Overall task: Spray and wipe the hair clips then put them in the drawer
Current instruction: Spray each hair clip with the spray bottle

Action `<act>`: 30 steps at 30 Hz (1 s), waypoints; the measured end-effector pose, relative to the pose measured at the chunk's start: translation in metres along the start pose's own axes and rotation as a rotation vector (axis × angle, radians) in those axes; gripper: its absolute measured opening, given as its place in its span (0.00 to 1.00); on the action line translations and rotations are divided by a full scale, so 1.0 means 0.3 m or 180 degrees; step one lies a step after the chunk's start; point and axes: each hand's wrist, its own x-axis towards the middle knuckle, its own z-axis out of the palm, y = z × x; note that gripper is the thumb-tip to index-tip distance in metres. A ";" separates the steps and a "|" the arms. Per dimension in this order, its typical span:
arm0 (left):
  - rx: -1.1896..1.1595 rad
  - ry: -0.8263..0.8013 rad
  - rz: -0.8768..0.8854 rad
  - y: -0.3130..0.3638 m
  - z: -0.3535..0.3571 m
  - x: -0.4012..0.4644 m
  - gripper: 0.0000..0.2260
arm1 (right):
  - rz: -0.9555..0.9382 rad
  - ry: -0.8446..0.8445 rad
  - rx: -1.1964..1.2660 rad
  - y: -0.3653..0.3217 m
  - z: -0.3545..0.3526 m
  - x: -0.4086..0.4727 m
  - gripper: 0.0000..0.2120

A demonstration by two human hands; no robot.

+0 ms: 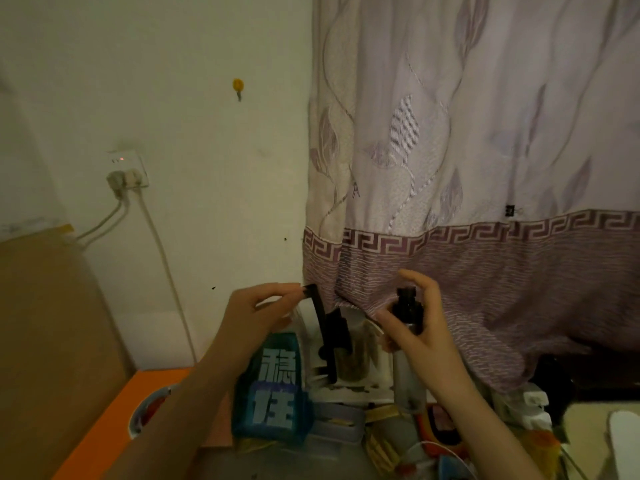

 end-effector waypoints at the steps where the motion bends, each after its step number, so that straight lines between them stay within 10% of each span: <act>1: -0.0015 -0.0001 0.0022 0.016 -0.002 0.007 0.08 | -0.0087 -0.0020 -0.0017 -0.019 -0.001 0.008 0.21; 30: -0.0318 -0.0168 0.0283 0.271 0.012 0.083 0.06 | -0.0878 -0.0046 -0.0170 -0.134 -0.012 0.068 0.17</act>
